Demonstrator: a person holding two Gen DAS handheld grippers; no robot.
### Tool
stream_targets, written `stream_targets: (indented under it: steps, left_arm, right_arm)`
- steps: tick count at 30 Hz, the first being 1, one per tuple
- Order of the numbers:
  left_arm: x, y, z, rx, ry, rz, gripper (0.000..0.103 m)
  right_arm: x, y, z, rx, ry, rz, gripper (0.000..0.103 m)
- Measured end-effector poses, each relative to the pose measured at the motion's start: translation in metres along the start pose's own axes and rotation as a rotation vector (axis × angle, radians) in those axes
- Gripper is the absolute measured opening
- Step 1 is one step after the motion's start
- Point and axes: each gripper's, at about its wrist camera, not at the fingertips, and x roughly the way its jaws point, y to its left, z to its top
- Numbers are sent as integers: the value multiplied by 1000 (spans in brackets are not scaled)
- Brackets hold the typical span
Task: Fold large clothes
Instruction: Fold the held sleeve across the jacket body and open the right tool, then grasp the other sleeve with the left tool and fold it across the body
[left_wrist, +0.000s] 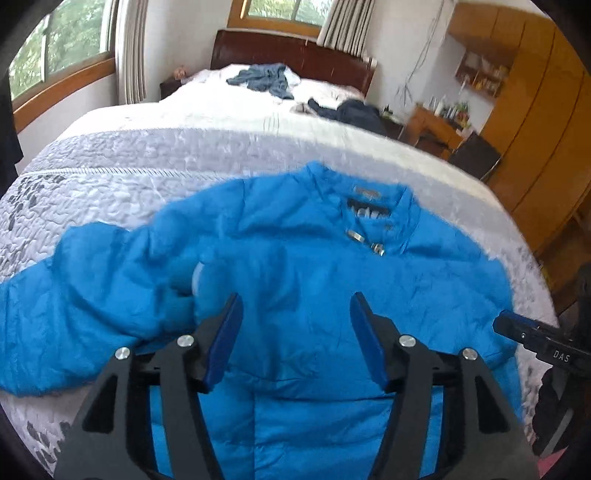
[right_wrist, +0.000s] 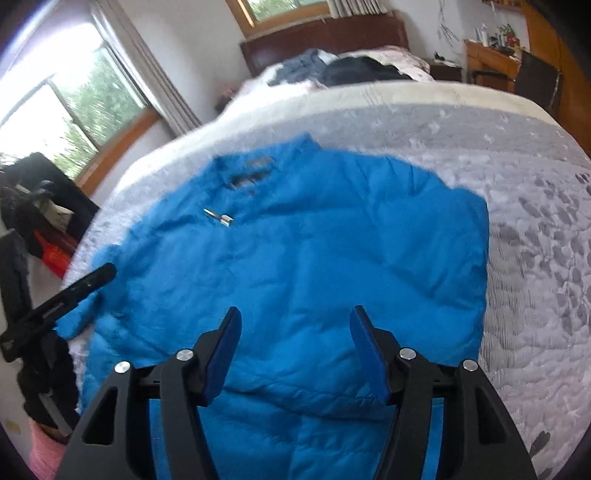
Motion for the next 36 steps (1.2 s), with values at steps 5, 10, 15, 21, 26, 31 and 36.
stream_targets:
  steps: [5, 10, 15, 21, 26, 31, 36]
  left_arm:
    - [24, 8, -5, 17, 26, 22, 60]
    - [17, 16, -3, -9, 39, -29, 60]
    - [-37, 50, -8, -56, -25, -73, 74]
    - [-89, 149, -42, -192, -49, 32, 81]
    - [-108, 227, -88, -344, -6, 116, 81]
    - [-116, 288, -117, -498, -13, 109, 81]
    - [-115, 331, -116, -615, -73, 46, 81]
  right_arm:
    - [26, -8, -6, 0, 36, -26, 62]
    - [25, 0, -9, -45, 22, -67, 66]
    - [-6, 17, -9, -52, -15, 17, 68]
    - [-15, 60, -19, -97, 25, 105, 70]
    - [-14, 97, -32, -164, 43, 91, 71]
    - [-3, 130, -46, -248, 74, 80, 72]
    - [12, 147, -57, -281, 96, 73, 72]
